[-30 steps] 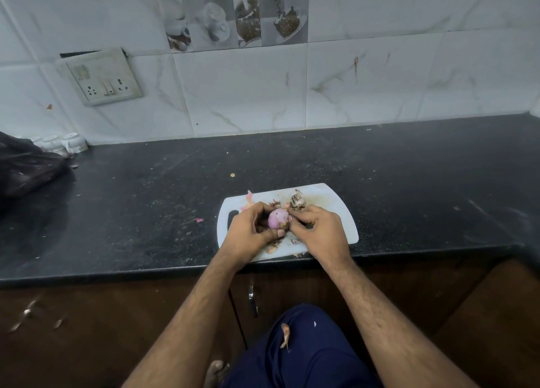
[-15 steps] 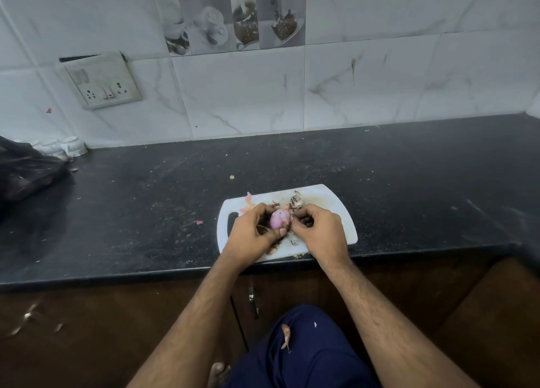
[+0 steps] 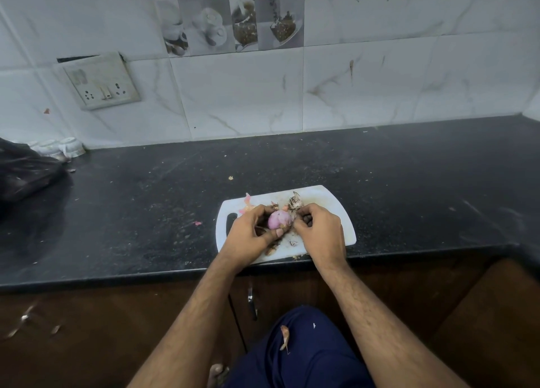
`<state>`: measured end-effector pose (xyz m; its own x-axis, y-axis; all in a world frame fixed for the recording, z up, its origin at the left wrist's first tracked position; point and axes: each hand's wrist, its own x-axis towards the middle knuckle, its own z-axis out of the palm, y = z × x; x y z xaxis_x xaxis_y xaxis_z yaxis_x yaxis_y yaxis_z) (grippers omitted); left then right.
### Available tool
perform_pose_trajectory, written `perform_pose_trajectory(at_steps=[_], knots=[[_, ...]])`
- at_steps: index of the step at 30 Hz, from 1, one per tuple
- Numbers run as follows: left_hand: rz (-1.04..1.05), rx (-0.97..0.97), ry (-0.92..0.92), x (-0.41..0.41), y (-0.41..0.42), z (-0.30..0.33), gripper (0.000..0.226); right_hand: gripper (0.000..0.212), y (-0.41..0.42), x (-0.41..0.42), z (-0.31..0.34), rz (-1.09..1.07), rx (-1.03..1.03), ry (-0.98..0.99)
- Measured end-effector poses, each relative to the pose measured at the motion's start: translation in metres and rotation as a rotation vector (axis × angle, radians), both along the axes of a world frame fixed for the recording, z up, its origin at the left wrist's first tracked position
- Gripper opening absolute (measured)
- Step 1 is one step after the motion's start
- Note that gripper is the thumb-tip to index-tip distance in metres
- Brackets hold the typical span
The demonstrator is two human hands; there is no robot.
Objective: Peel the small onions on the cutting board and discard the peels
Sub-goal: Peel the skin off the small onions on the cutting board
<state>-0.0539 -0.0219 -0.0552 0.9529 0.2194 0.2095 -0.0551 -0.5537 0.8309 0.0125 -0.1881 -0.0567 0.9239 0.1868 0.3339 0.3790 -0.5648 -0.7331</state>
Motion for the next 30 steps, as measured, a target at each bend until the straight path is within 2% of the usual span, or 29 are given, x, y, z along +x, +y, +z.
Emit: perform_pose_trajectory(at_steps=[6, 10, 12, 17, 21, 25, 28, 30], knots=[[0.016, 0.034, 0.015, -0.001, -0.004, 0.002, 0.043, 0.019, 0.000, 0.003, -0.003, 0.013, 0.009, -0.054], [0.008, 0.023, 0.022, -0.001, -0.004, 0.003, 0.042, 0.034, -0.003, 0.004, 0.001, 0.225, -0.025, -0.015], [-0.002, 0.012, 0.030, 0.000, -0.004, 0.002, 0.042, 0.033, -0.005, 0.005, 0.002, 0.276, -0.040, 0.018], [0.021, -0.029, 0.019, -0.003, -0.005, 0.003, 0.055, 0.033, -0.008, 0.008, 0.000, 0.270, 0.089, 0.070], [0.088, 0.011, -0.045, -0.004, -0.007, 0.002, 0.052, 0.028, -0.009, 0.009, -0.002, 0.226, 0.148, 0.065], [0.052, 0.059, -0.001, -0.002, -0.011, 0.004, 0.071, 0.023, -0.008, 0.008, -0.006, 0.198, 0.158, 0.004], [0.025, 0.128, 0.006, 0.001, -0.016, 0.003, 0.074, 0.020, -0.008, 0.007, -0.006, 0.188, 0.140, -0.036], [0.055, 0.126, -0.007, 0.003, -0.019, 0.001, 0.068, 0.019, -0.007, 0.005, -0.007, 0.182, 0.111, -0.080]])
